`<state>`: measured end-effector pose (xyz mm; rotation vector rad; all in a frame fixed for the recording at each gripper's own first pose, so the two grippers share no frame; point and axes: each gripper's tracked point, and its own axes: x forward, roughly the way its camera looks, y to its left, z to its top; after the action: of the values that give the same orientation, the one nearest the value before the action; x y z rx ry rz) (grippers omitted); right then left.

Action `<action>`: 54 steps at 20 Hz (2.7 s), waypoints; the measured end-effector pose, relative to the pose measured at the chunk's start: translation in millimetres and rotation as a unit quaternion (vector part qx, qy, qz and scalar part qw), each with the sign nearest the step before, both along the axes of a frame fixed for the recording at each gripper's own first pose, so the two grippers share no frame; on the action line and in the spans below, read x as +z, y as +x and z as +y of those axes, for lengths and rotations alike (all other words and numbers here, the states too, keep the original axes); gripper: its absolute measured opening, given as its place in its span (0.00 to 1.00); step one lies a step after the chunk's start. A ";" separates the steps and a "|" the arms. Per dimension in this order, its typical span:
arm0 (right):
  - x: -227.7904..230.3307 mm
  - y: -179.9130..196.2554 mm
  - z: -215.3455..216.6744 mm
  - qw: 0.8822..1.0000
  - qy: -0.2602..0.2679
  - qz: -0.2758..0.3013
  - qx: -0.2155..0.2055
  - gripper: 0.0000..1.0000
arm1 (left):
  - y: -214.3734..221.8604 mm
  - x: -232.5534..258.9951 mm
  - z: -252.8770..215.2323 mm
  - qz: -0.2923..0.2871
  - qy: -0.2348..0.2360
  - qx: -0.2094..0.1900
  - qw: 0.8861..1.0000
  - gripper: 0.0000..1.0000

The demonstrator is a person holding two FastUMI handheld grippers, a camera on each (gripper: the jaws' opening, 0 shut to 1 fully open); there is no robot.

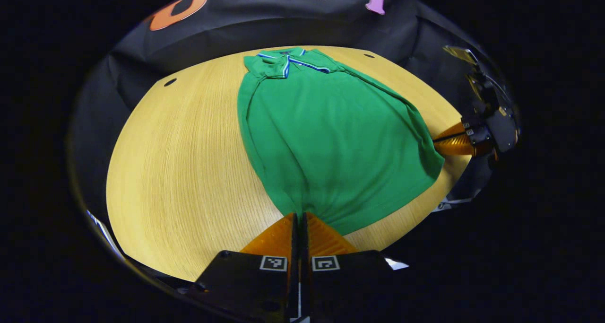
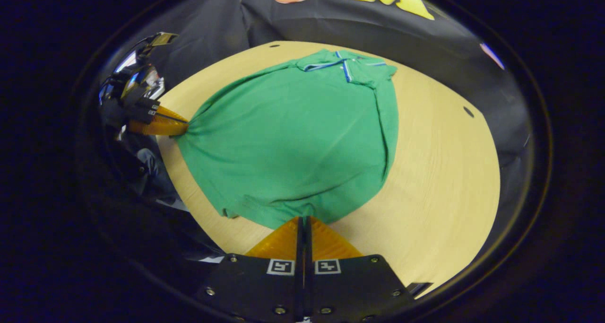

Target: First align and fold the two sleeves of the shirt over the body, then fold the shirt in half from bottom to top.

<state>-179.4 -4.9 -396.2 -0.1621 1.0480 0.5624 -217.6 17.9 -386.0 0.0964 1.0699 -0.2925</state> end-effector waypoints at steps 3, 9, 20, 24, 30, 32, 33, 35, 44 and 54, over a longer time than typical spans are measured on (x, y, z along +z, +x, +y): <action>11.3 5.4 -8.5 1.000 0.015 0.007 -0.019 0.00 | 7.4 6.7 -0.8 0.015 -0.041 0.027 0.999 0.04; 49.9 18.1 -25.4 0.994 0.074 0.012 -0.084 0.00 | 23.2 34.6 -6.4 0.012 -0.095 0.056 0.994 0.03; 89.6 66.8 -29.7 0.985 0.122 -0.018 -0.118 0.00 | 76.8 92.7 -17.0 -0.058 -0.122 0.032 0.990 0.04; 105.5 94.0 -30.6 0.983 0.132 -0.037 -0.125 0.01 | 96.2 106.0 -13.8 -0.076 -0.112 0.025 0.990 0.04; 121.3 132.4 -36.4 0.978 0.141 -0.057 -0.141 0.00 | 129.0 120.9 -14.6 -0.105 -0.102 0.010 0.989 0.04; 125.7 144.2 -37.6 0.977 0.144 -0.061 -0.146 0.01 | 144.1 126.7 -12.1 -0.115 -0.099 0.011 0.988 0.03; 128.5 150.7 -37.6 0.976 0.146 -0.064 -0.148 0.00 | 153.4 129.7 -10.5 -0.121 -0.098 0.013 0.988 0.03; 132.6 163.7 -37.7 0.975 0.149 -0.068 -0.151 0.00 | 170.7 136.7 -7.5 -0.132 -0.096 0.016 0.986 0.03; 152.5 224.2 -37.9 0.969 0.154 -0.092 -0.171 0.00 | 234.9 153.4 -3.9 -0.163 -0.076 0.018 0.984 0.03; 161.8 305.2 -35.9 0.962 0.166 -0.101 -0.194 0.00 | 310.8 161.8 15.5 -0.187 -0.072 0.058 0.978 0.03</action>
<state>125.8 -40.8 -234.4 0.2733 0.7465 0.3465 93.3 33.3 -224.2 -0.0415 0.6746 -0.2341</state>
